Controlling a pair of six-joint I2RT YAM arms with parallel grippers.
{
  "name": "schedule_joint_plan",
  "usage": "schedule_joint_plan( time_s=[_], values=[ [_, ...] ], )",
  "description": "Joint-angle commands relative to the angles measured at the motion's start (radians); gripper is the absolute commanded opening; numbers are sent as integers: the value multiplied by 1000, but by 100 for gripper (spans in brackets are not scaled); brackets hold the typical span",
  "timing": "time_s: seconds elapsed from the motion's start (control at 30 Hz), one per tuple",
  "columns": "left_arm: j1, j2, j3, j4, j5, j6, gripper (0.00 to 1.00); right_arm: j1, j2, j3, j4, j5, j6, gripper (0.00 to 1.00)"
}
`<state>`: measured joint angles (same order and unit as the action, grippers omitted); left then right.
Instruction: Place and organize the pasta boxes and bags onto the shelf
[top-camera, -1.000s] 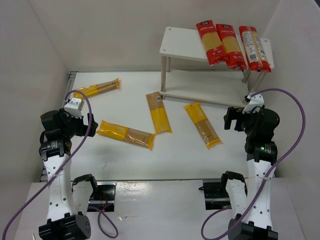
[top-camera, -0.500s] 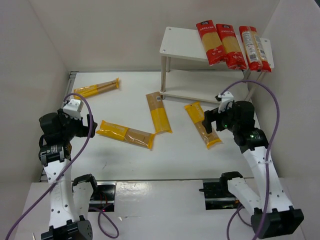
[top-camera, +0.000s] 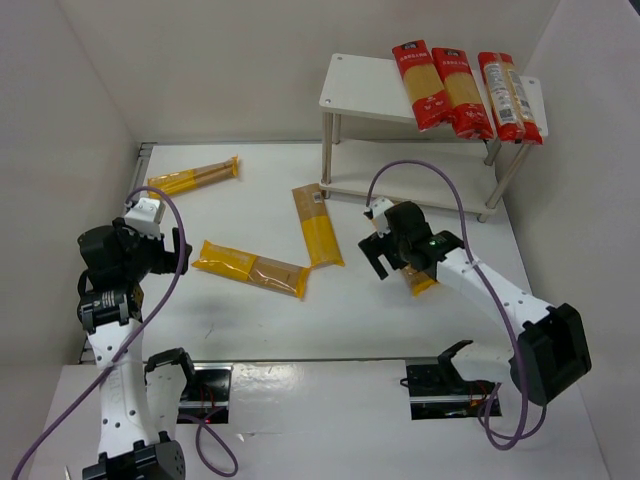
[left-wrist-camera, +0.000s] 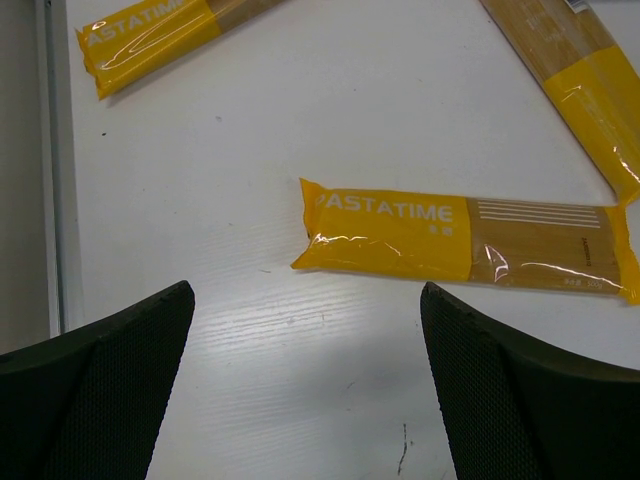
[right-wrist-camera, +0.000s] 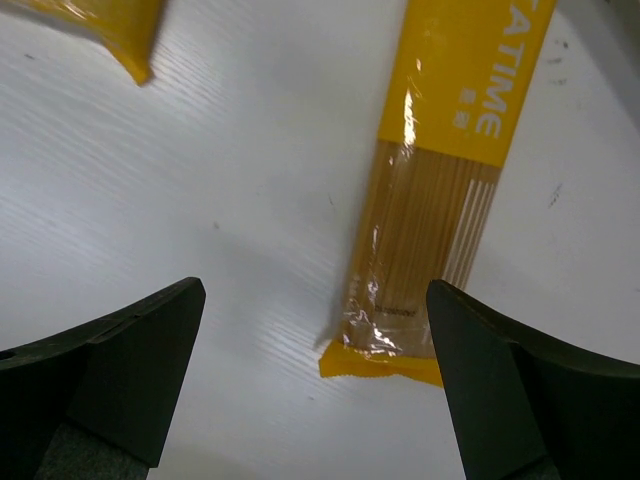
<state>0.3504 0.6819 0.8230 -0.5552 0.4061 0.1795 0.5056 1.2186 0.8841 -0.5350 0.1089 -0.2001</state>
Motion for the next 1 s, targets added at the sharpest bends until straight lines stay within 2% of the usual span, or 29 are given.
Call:
schedule_joint_plan(
  time_s=[0.0, 0.1, 0.27, 0.53, 0.8, 0.97],
  values=[
    [4, -1, 21, 34, 0, -8, 99, -15, 2, -14, 64, 109, -37, 100],
    [4, -1, 21, 34, 0, -8, 99, -47, 2, -24, 55, 126, -116, 100],
    [4, -10, 21, 34, 0, -8, 99, -128, 16, -45, 26, 45, -258, 100],
    [4, -1, 21, 34, 19, -8, 99, -367, 185, 9, -23, -207, -455, 100],
    [4, 10, 21, 34, 10, -8, 99, -388, 291, 50, -23, -293, -509, 100],
    [4, 10, 21, 34, 10, -8, 99, -388, 344, 68, 39, -266, -399, 100]
  ],
)
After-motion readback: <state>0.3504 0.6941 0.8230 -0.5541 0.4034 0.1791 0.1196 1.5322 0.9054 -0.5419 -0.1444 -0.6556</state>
